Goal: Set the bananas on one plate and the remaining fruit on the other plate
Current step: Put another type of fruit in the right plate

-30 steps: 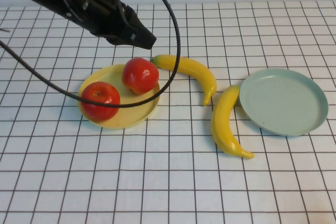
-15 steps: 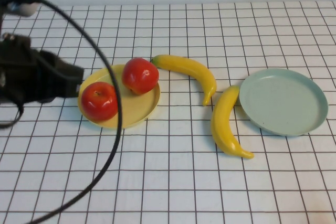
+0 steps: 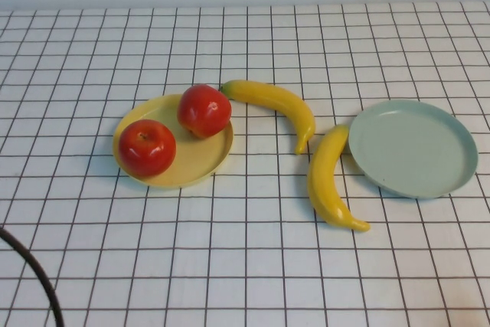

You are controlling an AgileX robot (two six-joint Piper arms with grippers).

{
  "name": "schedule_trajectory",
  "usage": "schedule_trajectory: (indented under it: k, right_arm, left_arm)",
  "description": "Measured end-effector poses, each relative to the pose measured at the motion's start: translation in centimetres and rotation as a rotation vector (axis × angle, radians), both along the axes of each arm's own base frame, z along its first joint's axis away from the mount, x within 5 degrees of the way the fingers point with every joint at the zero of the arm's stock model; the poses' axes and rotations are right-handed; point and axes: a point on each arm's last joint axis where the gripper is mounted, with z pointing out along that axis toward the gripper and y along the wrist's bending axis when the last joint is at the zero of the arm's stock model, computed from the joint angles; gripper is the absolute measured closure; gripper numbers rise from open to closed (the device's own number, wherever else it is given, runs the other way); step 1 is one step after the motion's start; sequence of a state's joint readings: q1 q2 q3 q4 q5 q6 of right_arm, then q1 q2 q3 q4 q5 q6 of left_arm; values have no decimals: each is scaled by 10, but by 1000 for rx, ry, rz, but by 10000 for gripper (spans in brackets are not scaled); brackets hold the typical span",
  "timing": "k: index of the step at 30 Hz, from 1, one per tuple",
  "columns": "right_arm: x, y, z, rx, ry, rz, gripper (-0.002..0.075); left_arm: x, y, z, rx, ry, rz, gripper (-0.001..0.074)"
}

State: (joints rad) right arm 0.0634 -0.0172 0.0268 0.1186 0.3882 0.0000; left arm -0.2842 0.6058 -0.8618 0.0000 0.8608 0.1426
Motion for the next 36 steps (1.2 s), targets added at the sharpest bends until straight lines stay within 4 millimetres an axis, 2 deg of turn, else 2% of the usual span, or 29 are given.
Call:
schedule_trajectory:
  k: [4, 8, 15, 18, 21, 27, 31, 36]
  right_arm:
    - [0, 0, 0, 0, 0, 0, 742]
    - [0, 0, 0, 0, 0, 0, 742]
    - [0, 0, 0, 0, 0, 0, 742]
    - [0, 0, 0, 0, 0, 0, 742]
    - [0, 0, 0, 0, 0, 0, 742]
    - [0, 0, 0, 0, 0, 0, 742]
    - [0, 0, 0, 1, 0, 0, 742]
    - [0, 0, 0, 2, 0, 0, 742]
  left_arm:
    - [-11, 7, -6, -30, 52, 78, 736]
    - [-12, 12, -29, -11, 6, 111, 736]
    - [-16, 10, -98, -57, -308, 55, 736]
    - [-22, 13, -132, -107, -364, 85, 736]
    - [-28, 18, -155, -144, -374, 156, 736]
    - [-36, 24, -182, -155, -393, 247, 736]
    - [-40, 24, -199, -154, -243, 264, 736]
    - [-41, 23, -204, -197, -185, 270, 736]
